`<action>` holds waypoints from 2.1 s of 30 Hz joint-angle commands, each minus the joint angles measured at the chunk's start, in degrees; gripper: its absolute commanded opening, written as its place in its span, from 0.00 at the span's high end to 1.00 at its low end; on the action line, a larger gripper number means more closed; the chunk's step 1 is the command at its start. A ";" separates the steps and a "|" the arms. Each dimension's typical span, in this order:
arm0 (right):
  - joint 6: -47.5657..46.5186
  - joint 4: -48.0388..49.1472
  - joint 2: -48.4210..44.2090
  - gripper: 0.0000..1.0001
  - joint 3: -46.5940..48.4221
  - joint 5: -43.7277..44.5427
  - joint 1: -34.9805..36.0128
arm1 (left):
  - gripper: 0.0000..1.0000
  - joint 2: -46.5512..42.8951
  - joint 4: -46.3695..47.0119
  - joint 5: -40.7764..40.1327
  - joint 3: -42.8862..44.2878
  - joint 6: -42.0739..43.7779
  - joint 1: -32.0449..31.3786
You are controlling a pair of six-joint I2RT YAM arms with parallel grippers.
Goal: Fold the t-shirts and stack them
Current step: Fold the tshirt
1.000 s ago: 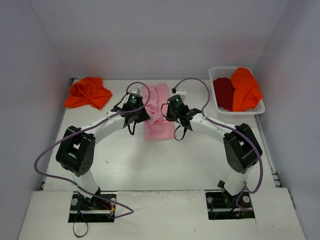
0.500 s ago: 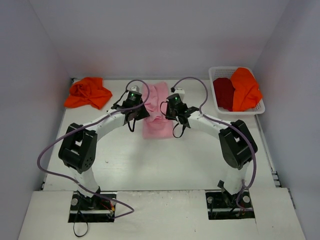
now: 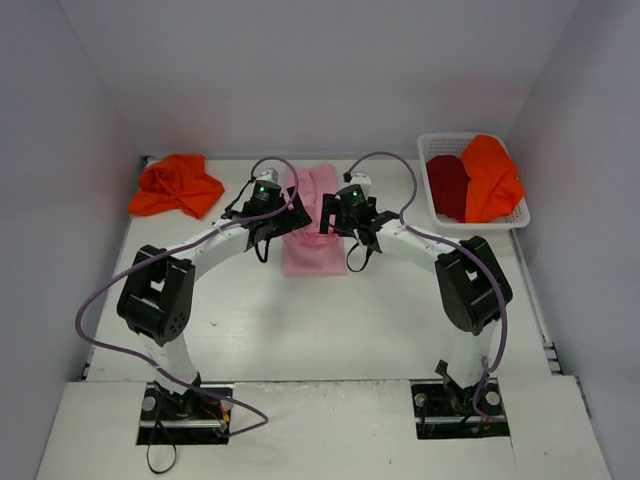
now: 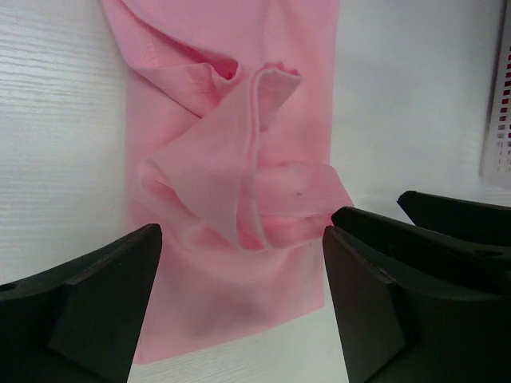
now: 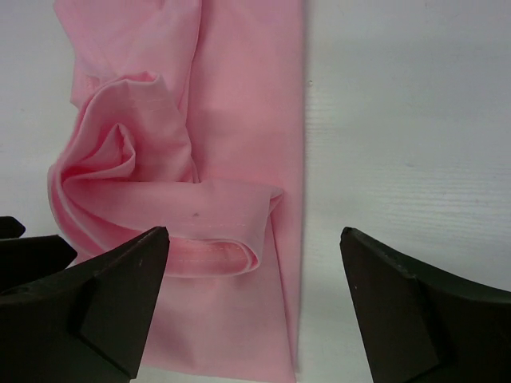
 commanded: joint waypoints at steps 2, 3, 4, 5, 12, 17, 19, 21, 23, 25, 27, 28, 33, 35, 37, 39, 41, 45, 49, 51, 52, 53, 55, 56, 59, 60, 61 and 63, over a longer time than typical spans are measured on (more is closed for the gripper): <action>-1.25 4.14 -5.19 0.13 0.77 -0.58 0.01 | 0.23 -6.25 4.96 0.06 -0.23 1.18 0.31; -1.51 4.23 -5.98 0.13 0.50 -0.58 0.10 | 0.23 -6.87 4.96 -0.20 -0.58 1.26 0.31; -1.52 4.23 -7.47 0.12 0.24 -0.84 0.10 | 0.23 -8.18 4.96 -0.20 -1.10 1.18 0.31; -1.52 3.97 -8.36 0.12 -0.63 -1.02 0.19 | 0.23 -8.89 4.52 -0.29 -1.37 1.09 0.23; 0.41 3.61 -16.96 0.12 -6.96 -2.16 1.77 | 0.23 -18.55 4.52 -1.52 -7.52 -0.84 -1.01; 2.79 3.61 -19.18 0.12 -10.22 -2.08 4.49 | 0.23 -21.38 1.20 -3.45 -9.81 -1.02 -1.53; 3.32 3.70 -19.00 0.12 -10.66 -1.73 5.37 | 0.23 -21.90 0.22 -3.89 -10.07 -1.37 -1.53; 3.76 3.79 -18.21 0.12 -10.75 -1.11 6.95 | 0.23 -22.43 0.39 -4.24 -10.60 -1.98 -1.53; 4.46 4.49 -16.98 0.13 -10.84 -1.37 8.09 | 0.23 -22.87 0.48 -4.51 -11.12 -2.69 -1.53; 4.81 6.41 -16.02 0.13 -11.36 -2.34 8.62 | 0.23 -23.13 -0.05 -4.86 -11.21 -2.69 -1.53; 5.34 9.04 -14.52 0.14 -11.89 -4.35 8.62 | 0.23 -23.57 -1.01 -5.04 -11.21 -2.43 -1.45; 5.43 9.84 -13.91 0.14 -12.07 -4.88 8.62 | 0.23 -23.75 -1.36 -6.43 -11.21 -2.08 -1.36; 6.48 13.18 -9.34 0.15 -11.63 -7.52 8.71 | 0.23 -25.42 -2.86 -7.85 -11.39 -1.64 -0.31; 6.48 14.07 -7.59 0.15 -11.28 -7.44 8.89 | 0.23 -25.94 -3.30 -8.20 -11.48 -1.46 0.49; 6.05 14.33 -6.09 0.15 -10.67 -7.53 8.89 | 0.23 -26.47 -3.74 -8.81 -11.57 -1.28 1.19; 5.52 14.42 -5.21 0.15 -9.61 -7.53 8.89 | 0.22 -27.35 -4.09 -8.99 -11.74 -1.11 1.54; 4.55 14.42 -4.07 0.15 -8.82 -7.53 8.89 | 0.22 -28.31 -4.27 -9.52 -11.92 -0.93 1.89; 3.32 14.42 -2.39 0.16 -6.36 -7.44 8.71 | 0.22 -29.64 -4.09 -9.87 -13.23 -1.02 2.95; 2.44 14.51 -0.20 0.16 -4.52 -7.53 8.54 | 0.22 -30.08 -4.18 -9.69 -14.11 -0.76 3.74; 2.18 14.42 0.51 0.16 -3.81 -7.53 8.54 | 0.22 -30.08 -4.09 -9.61 -14.47 -0.67 4.00; 2.09 14.42 1.12 0.16 -3.29 -7.53 8.54 | 0.22 -30.08 -4.09 -9.52 -14.64 -0.67 4.18; 1.91 14.42 1.39 0.16 -3.02 -7.53 8.54 | 0.22 -29.99 -4.01 -9.34 -14.73 -0.58 4.27; 1.74 14.42 2.26 0.16 -2.40 -7.44 8.54 | 0.22 -29.82 -3.92 -9.34 -14.82 -0.49 4.53; 1.56 14.51 2.62 0.16 -2.23 -7.44 8.45 | 0.22 -29.81 -3.92 -9.17 -14.90 -0.49 4.62; 0.95 14.51 3.58 0.16 -1.61 -7.53 8.36 | 0.22 -29.81 -3.92 -8.91 -15.26 -0.32 5.06; 0.86 14.51 3.76 0.16 -1.44 -7.53 8.27 | 0.22 -29.81 -3.92 -8.82 -15.34 -0.32 5.15; 0.68 14.60 4.11 0.16 -1.26 -7.35 8.27 | 0.22 -29.90 -3.92 -8.81 -15.52 -0.23 5.41; 0.24 14.60 4.55 0.16 -0.56 -7.26 7.92 | 0.22 -29.99 -3.83 -8.64 -15.70 -0.14 5.76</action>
